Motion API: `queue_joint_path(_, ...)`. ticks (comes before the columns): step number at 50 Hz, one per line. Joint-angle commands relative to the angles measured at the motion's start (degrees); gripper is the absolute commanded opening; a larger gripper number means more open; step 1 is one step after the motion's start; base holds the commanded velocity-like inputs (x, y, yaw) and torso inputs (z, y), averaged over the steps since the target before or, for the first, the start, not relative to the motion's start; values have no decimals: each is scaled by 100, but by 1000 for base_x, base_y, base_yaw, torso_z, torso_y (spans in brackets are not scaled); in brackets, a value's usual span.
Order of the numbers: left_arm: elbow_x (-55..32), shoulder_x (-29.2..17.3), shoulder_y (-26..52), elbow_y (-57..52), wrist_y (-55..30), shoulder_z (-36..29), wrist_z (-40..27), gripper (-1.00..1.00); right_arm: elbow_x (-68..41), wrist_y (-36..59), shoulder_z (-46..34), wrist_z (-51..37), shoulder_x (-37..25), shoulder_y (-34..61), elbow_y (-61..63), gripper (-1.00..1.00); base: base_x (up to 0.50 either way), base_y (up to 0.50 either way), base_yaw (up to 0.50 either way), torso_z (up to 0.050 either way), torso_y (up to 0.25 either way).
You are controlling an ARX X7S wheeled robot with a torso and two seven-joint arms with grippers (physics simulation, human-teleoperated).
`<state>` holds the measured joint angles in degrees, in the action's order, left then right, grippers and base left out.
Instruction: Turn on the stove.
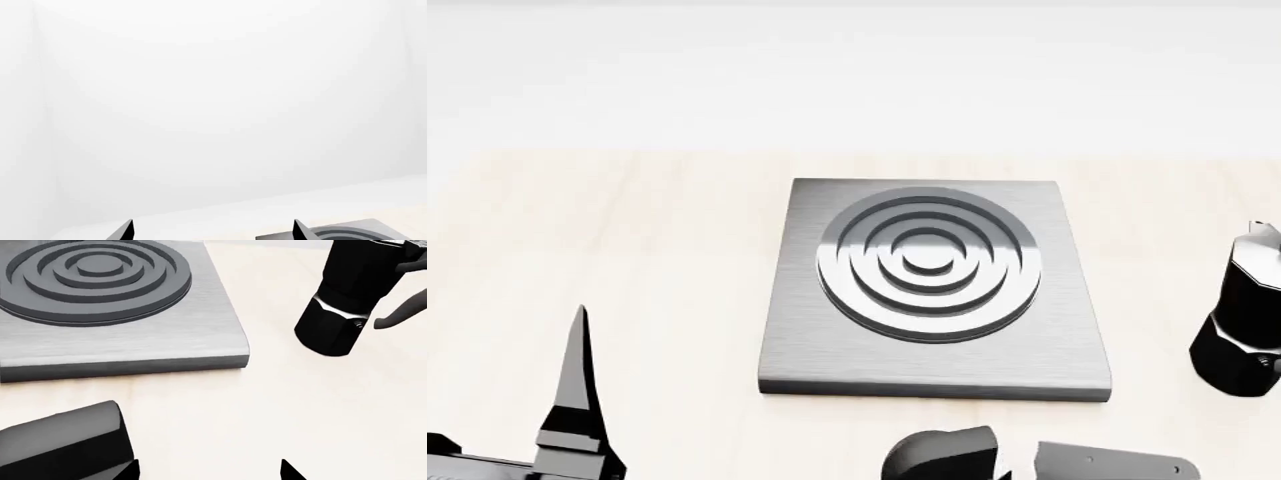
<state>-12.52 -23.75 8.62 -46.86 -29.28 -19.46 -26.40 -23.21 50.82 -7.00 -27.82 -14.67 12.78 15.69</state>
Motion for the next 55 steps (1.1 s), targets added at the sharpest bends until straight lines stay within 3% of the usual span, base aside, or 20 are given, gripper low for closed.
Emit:
queue_joint_path(1, -15, -11, 12, 5, -4, -7, -15, 100, -89, 168, 120, -126, -52, -43, 306, 100, 0, 0, 0, 0, 0)
queue_joint_path(55, 38, -53, 33, 89, 62, -184, -76, 100, -401, 1082, 33, -635, -432, -87, 2477, 100, 0, 0, 0, 0, 0)
